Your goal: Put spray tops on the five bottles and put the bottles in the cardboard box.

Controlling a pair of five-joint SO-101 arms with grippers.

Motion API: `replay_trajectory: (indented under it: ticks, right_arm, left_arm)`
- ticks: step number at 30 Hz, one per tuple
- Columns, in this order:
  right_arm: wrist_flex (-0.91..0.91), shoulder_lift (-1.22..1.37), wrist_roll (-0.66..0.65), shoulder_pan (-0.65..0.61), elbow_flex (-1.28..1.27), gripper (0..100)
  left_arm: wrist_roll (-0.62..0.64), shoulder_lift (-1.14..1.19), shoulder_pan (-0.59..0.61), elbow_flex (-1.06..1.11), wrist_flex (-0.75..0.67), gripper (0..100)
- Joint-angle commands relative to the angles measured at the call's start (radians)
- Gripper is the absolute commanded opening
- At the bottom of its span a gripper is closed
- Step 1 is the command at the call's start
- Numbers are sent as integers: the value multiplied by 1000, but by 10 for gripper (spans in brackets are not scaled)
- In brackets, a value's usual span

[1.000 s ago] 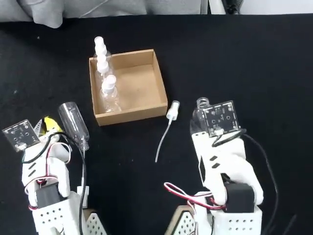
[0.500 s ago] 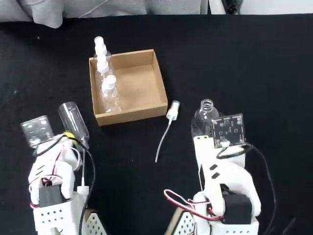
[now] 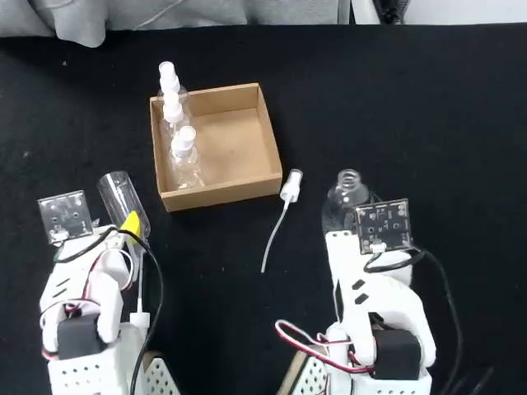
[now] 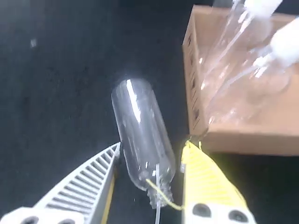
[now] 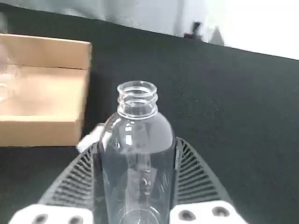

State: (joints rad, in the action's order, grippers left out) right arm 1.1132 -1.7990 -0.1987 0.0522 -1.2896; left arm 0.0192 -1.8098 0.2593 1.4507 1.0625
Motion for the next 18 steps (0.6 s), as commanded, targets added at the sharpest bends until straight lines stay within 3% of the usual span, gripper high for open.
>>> replay_trajectory:
  ticks: [1, 6, 12, 18]
  right_arm:
    - [-68, -96, 55, 107, 10, 15]
    - [-86, -96, 84, 193, 12, 15]
    - [-115, -96, 124, 209, 8, 15]
    - [-146, -94, 173, 316, 4, 15]
  left_arm:
    - [-58, -6, -36, -142, -2, 195]
    - [-103, -2, -174, -206, 2, 195]
    - [-104, 0, -363, -232, -3, 195]
    - [-103, 51, -542, -234, -109, 195]
